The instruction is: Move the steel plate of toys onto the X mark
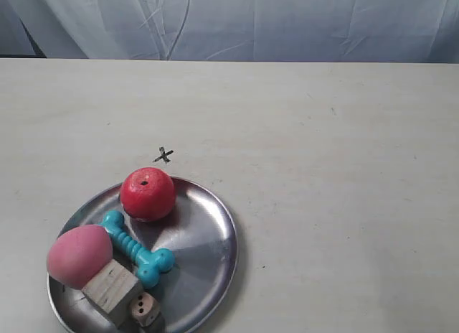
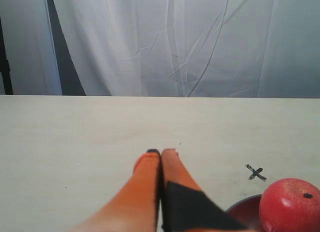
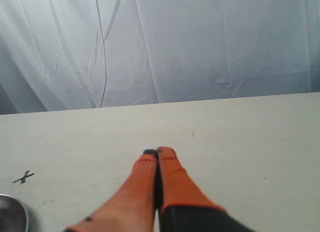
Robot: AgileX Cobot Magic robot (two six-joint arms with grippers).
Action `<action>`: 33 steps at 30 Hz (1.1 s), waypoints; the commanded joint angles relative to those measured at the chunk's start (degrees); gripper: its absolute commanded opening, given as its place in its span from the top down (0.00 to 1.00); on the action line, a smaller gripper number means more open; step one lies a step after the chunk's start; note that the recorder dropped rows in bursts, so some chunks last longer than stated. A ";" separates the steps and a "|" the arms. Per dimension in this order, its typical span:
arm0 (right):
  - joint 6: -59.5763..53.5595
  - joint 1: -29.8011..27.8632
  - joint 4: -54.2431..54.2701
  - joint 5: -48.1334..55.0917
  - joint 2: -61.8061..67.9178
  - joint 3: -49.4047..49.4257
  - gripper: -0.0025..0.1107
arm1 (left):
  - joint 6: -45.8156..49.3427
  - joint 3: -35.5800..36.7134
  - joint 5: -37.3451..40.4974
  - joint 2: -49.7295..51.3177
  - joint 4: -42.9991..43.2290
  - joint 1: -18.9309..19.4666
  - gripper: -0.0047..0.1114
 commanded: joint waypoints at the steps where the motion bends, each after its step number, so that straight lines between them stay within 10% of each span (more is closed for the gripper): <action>1: -0.16 -0.19 -0.04 0.05 -0.38 0.13 0.98 | 0.11 0.29 0.08 -0.31 0.22 -0.14 0.96; 19: 2.94 -0.19 8.18 -37.49 -0.38 0.13 0.98 | 0.11 0.29 0.08 -0.31 0.22 -0.14 0.96; 30: 11.39 -0.19 23.19 -18.41 -0.38 0.13 0.98 | -0.53 0.29 -18.21 -0.31 0.66 -0.14 0.96; 33: 12.91 -0.19 25.36 -19.37 -0.38 0.13 0.98 | -13.88 0.29 -24.98 -0.31 -0.53 -0.14 0.96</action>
